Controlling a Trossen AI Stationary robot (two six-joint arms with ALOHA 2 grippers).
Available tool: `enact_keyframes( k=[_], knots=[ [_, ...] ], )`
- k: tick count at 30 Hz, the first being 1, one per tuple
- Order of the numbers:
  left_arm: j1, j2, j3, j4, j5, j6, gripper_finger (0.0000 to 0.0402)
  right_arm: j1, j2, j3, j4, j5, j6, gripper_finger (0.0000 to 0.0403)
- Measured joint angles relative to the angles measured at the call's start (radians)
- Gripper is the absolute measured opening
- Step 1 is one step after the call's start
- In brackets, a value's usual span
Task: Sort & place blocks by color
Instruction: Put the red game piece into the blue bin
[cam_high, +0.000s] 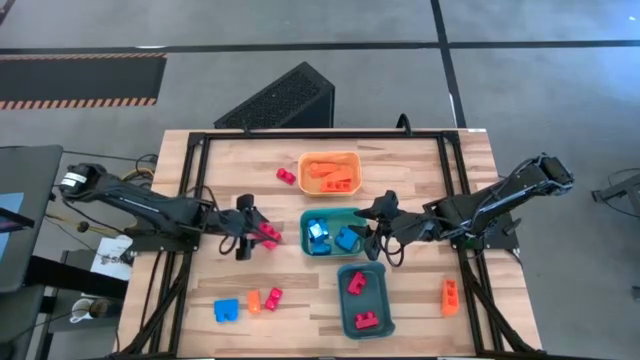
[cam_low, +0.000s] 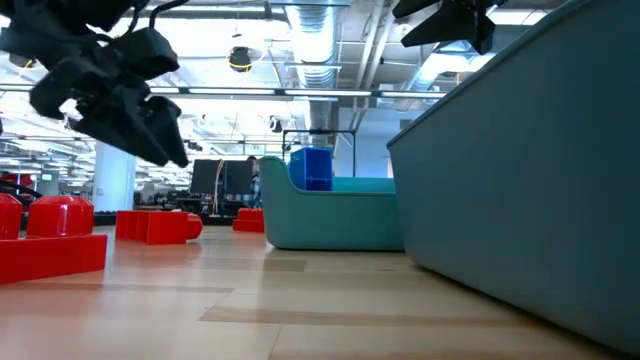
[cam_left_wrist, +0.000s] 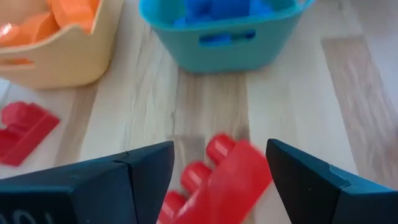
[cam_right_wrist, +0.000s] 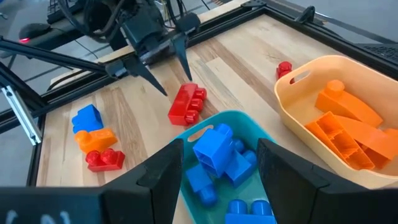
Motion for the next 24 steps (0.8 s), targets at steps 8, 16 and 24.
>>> enact_keyframes(
  k=[8,16,24],
  knots=[
    [0.0,0.023,0.081,-0.297,0.077,0.031,0.0295,0.0,0.0,0.0,0.001,0.0,0.0,0.0224],
    [0.0,0.163,0.085,-0.295,0.069,0.143,0.0335,0.0,0.0,0.0,0.003,0.0,0.009,0.0224],
    [0.0,0.293,0.092,-0.211,0.021,0.194,0.0336,0.0,0.0,0.0,0.001,0.0,0.009,0.0224]
  ],
)
